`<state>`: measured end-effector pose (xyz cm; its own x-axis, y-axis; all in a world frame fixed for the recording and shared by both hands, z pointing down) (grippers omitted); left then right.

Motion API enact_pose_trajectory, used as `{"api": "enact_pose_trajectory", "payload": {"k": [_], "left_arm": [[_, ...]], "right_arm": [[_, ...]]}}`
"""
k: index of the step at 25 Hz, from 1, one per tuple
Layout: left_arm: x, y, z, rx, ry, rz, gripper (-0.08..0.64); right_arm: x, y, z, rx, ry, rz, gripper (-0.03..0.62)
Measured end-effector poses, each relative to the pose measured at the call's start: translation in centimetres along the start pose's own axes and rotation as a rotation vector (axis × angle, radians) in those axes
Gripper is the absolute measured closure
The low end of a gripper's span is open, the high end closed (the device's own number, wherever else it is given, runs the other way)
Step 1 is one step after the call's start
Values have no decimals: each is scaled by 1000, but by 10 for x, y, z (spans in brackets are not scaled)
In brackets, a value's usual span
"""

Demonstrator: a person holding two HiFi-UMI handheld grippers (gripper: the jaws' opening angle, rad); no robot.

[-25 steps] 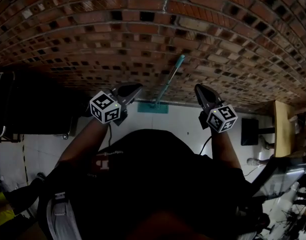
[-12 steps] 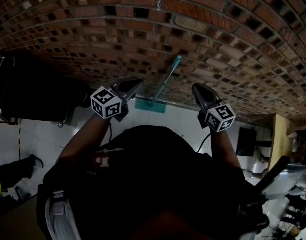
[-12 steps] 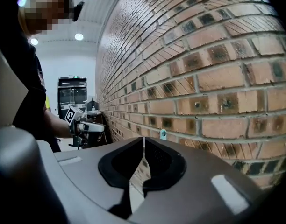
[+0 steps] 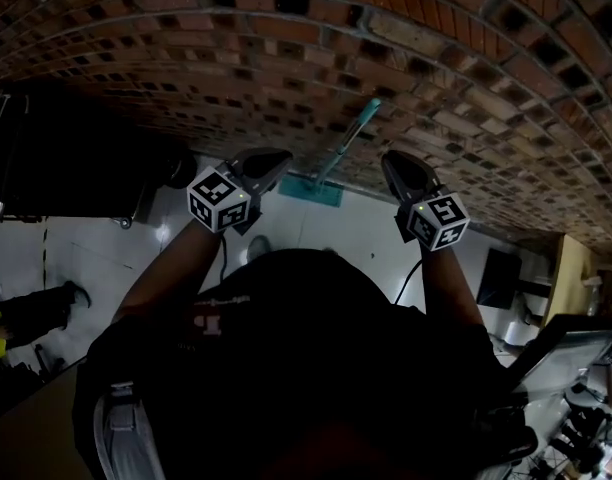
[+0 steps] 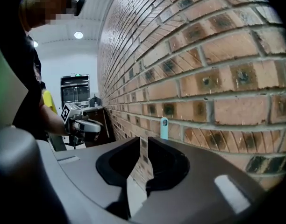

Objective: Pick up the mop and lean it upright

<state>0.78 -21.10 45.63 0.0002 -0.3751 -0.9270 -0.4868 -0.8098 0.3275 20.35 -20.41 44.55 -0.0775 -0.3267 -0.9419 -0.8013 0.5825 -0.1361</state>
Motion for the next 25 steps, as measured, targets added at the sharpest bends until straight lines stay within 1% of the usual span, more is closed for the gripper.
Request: {"api": "enact_pose_trajectory", "payload": {"k": [7,11,16,19,25], "left_arm": [[-30,25,-5,31,57,-10,558],[-50,36,-9,34,90,-5,557],[-66,44,-16,19,110,7,557],[-74,47,-21,7,121,8,557],[-86,46,-23,-6,131,24,557]], "right_arm": [[-31,-17,-40,-36,40,-10,511],[-59,-28,-61,-65,70,-32,491],[-83,-39,-86,-86,93,-52,477],[-93,-48,-101,-109,109,-46,468],[-122,-59,-129,-151,175,-13,442]]}}
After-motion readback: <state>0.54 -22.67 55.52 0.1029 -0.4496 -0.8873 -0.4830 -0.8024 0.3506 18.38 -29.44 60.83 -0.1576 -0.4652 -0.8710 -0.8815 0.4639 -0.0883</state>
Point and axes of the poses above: the fingertips, and each gripper's own axes: z backward along the fingers, y to its left, x out of its top, the point moved 1 cm from there along z, backward along the fingers, and after that the axes turned 2 degrees about z, right-handed, at the moved point
